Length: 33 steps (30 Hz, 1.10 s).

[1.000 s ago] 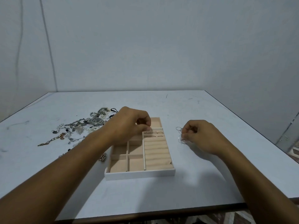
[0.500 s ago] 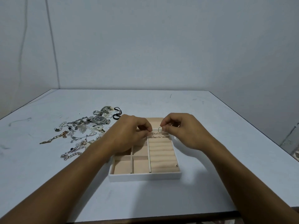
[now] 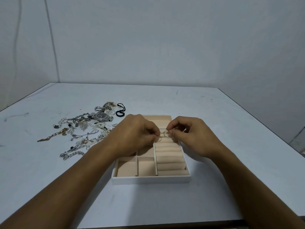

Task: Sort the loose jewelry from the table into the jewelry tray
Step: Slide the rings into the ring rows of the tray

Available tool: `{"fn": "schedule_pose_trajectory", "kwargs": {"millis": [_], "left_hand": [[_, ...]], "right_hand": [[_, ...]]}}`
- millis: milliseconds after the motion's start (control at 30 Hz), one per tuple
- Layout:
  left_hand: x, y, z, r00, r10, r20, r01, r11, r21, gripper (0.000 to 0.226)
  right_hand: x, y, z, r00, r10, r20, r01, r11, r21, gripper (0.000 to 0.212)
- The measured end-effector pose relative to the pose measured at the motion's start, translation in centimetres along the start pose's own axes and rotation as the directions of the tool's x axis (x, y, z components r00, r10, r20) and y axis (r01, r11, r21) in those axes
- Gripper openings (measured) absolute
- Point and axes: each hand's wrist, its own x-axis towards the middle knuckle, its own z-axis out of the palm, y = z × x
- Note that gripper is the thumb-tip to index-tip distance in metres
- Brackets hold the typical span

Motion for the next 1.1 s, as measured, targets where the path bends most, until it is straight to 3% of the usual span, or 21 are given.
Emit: {"fn": "schedule_pose_trajectory", "kwargs": {"millis": [533, 800, 1100], "left_hand": [[-0.22, -0.08, 0.24, 0.985, 0.171, 0.005, -0.17, 0.979, 0.112, 0.013], [-0.43, -0.34, 0.25, 0.99, 0.132, 0.056, -0.138, 0.983, 0.121, 0.032], [-0.65, -0.01, 0.44, 0.988, 0.134, 0.074, -0.144, 0.978, 0.153, 0.027]], "right_hand": [[-0.25, 0.16, -0.01, 1.0, 0.0, -0.008, 0.0, 0.999, -0.039, 0.015], [-0.3, 0.23, 0.07, 1.0, 0.005, 0.0, -0.005, 0.999, -0.05, 0.016], [-0.43, 0.12, 0.16, 1.0, 0.0, -0.006, 0.0, 0.999, -0.047, 0.018]]}}
